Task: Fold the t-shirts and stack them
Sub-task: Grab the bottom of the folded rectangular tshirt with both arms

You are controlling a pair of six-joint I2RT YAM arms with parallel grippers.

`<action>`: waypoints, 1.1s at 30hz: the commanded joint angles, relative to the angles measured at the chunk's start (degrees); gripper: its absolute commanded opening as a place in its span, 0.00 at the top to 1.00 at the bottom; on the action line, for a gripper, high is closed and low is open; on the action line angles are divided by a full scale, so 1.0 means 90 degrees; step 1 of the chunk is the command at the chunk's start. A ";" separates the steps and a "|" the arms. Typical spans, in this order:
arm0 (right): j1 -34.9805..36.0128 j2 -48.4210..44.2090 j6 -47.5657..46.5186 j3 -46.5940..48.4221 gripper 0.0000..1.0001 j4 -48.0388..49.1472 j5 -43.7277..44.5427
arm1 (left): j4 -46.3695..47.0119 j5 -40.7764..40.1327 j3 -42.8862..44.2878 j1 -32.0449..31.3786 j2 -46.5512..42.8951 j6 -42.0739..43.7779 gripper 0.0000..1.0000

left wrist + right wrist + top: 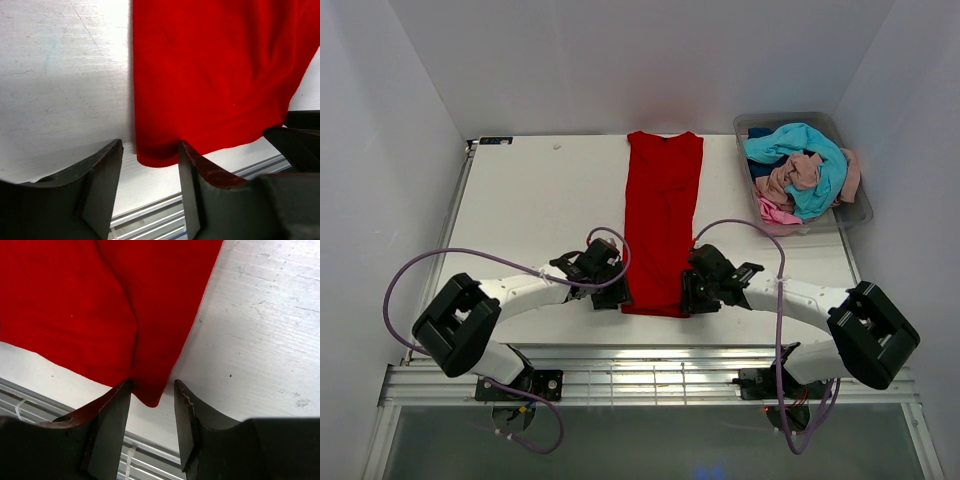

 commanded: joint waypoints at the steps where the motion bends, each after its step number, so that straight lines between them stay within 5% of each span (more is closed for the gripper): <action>1: 0.0043 0.0122 0.0026 -0.0060 0.54 0.0281 -0.0228 | -0.0322 -0.0123 0.0032 -0.0089 0.0155 -0.0008 0.43; 11: 0.0053 0.0239 -0.0023 -0.0275 0.74 0.0496 -0.0386 | -0.0215 -0.0162 0.0061 -0.0265 0.0399 0.0060 0.69; 15: 0.0062 0.0278 -0.0033 -0.0217 0.90 0.0350 -0.0367 | -0.0254 -0.0211 0.0081 -0.0304 0.0438 0.0109 1.00; 33: 0.0385 -0.0005 0.0162 -0.0353 0.92 -0.0392 -0.0123 | -0.0537 -0.0435 -0.0202 -0.0402 -0.0216 -0.0018 1.00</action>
